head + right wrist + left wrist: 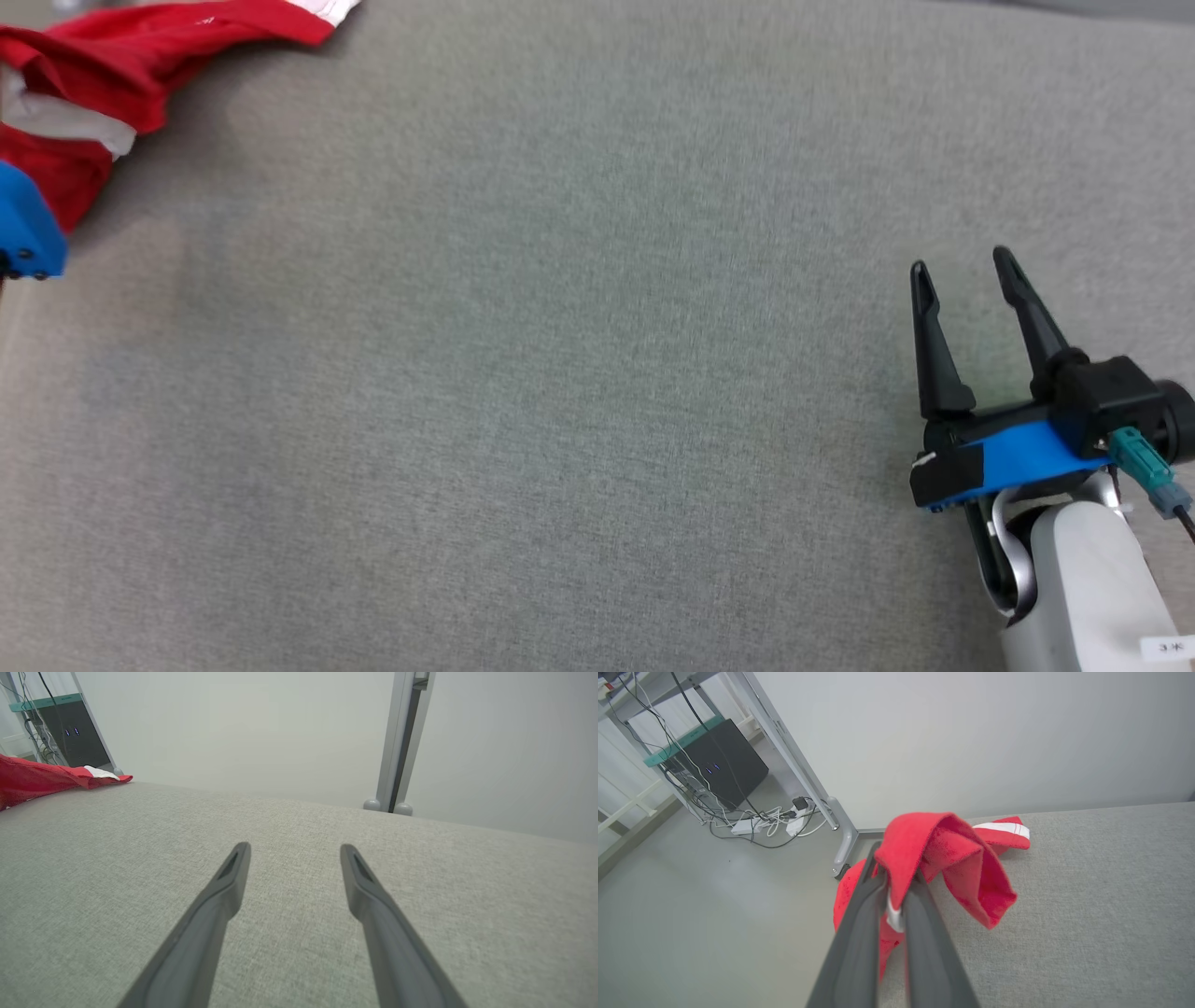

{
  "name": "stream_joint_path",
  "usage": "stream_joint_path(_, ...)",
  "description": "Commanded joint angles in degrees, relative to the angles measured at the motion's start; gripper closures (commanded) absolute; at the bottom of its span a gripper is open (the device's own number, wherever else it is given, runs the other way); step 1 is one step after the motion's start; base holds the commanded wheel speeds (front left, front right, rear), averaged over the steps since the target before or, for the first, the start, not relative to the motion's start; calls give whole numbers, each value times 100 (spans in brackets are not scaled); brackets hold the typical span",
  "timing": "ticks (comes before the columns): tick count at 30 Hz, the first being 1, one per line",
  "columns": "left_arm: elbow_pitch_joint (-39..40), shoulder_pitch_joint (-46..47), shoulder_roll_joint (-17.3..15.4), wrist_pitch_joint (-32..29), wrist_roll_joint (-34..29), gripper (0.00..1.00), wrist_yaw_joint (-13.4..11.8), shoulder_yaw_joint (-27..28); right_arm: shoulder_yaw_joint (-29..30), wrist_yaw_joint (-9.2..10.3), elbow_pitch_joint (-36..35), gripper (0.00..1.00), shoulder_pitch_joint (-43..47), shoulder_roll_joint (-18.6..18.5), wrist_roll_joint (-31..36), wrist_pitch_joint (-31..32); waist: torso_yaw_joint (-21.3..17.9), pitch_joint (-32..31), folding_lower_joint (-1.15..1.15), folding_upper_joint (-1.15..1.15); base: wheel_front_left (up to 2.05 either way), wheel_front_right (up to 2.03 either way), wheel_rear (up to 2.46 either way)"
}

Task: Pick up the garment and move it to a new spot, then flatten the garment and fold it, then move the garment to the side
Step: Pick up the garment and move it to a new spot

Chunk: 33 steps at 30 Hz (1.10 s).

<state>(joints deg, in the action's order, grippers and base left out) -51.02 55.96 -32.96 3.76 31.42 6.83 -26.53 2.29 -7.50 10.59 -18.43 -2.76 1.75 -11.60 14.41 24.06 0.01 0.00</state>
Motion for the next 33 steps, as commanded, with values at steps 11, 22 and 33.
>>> stream_joint_path(11,708,435,-751,90,-287,100,67,-427,87,1,830,0,524,-23,-572,-327,-472,-1638,-1,0,0,0,0)
stream_joint_path(22,3142,104,-1284,-269,514,100,64,-2077,356,1,955,0,1146,-21,-685,-363,-1081,-2267,-1,0,0,0,0)
stream_joint_path(33,3614,-360,61,153,998,100,64,-3164,176,1,863,0,920,-21,-807,-361,-1871,-1837,-1,0,0,0,0)
